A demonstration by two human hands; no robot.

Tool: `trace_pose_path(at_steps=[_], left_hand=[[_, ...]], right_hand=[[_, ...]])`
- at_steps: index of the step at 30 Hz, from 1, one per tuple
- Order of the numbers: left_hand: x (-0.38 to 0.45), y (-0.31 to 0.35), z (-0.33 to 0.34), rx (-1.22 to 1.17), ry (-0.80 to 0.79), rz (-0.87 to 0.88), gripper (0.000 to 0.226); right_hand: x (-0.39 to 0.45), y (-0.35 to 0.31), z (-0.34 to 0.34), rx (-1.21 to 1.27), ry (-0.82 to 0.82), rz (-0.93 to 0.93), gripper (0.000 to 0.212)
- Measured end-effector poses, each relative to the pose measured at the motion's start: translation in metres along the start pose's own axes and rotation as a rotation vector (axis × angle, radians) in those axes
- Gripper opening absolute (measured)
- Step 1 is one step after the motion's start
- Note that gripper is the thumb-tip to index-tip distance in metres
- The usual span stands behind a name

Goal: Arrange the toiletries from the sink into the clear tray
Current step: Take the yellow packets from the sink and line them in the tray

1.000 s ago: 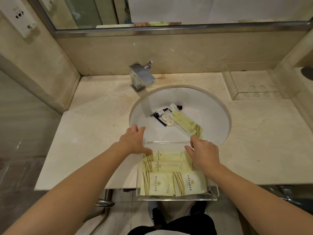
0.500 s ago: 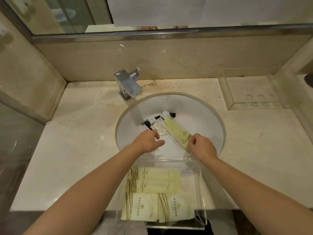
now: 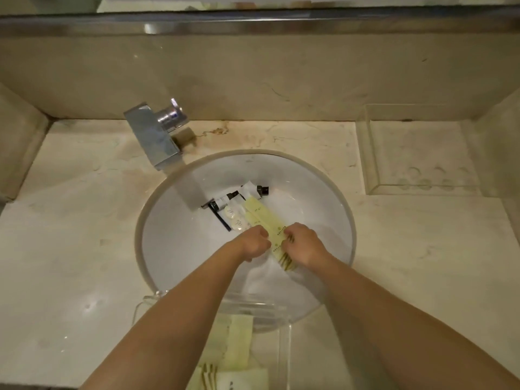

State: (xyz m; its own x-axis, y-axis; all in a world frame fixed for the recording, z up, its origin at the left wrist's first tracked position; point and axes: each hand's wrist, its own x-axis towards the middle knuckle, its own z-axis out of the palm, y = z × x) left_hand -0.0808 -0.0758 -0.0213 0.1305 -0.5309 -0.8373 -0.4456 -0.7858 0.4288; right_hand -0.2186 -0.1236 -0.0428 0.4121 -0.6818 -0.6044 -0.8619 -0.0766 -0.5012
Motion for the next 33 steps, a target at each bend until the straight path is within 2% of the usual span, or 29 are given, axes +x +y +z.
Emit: trace_pose_path(at_steps=[2,5,10,12,17,21,23,25,28,33], left_hand=[[0.01,0.003,0.007,-0.065,-0.017,-0.043,0.044],[0.022,0.006,0.013,-0.18,0.021,-0.077,0.04],[0.034,0.002,0.017,-0.347,0.115,-0.127,0.006],[0.036,0.003,0.017,-0.379,0.139,-0.128,0.019],[0.033,0.006,0.016,-0.391,0.239,-0.135,0.032],[0.026,0.006,0.009,-0.462,0.246,-0.123,0.046],[0.019,0.004,0.003,-0.508,0.249,-0.099,0.047],[0.011,0.002,-0.004,-0.582,0.234,-0.07,0.04],[-0.005,-0.002,-0.016,-0.677,0.141,0.0,0.026],[-0.045,-0.013,-0.039,-0.726,-0.063,0.09,0.026]], right_hand=[[0.007,0.001,-0.001,0.016,-0.056,0.008,0.044],[0.016,0.002,0.0,0.042,-0.089,0.058,0.042],[0.02,0.002,0.002,0.118,-0.067,0.119,0.035],[0.019,0.001,0.002,0.195,-0.069,0.139,0.034],[0.015,-0.004,0.002,0.283,-0.078,0.172,0.04],[0.007,-0.01,0.002,0.269,-0.005,0.135,0.024],[0.001,-0.016,0.001,0.345,0.004,0.117,0.017],[-0.005,-0.024,-0.002,0.458,0.002,0.117,0.011],[-0.015,-0.035,-0.006,0.609,-0.005,0.103,0.019],[-0.041,-0.059,-0.012,0.779,0.037,0.055,0.017]])
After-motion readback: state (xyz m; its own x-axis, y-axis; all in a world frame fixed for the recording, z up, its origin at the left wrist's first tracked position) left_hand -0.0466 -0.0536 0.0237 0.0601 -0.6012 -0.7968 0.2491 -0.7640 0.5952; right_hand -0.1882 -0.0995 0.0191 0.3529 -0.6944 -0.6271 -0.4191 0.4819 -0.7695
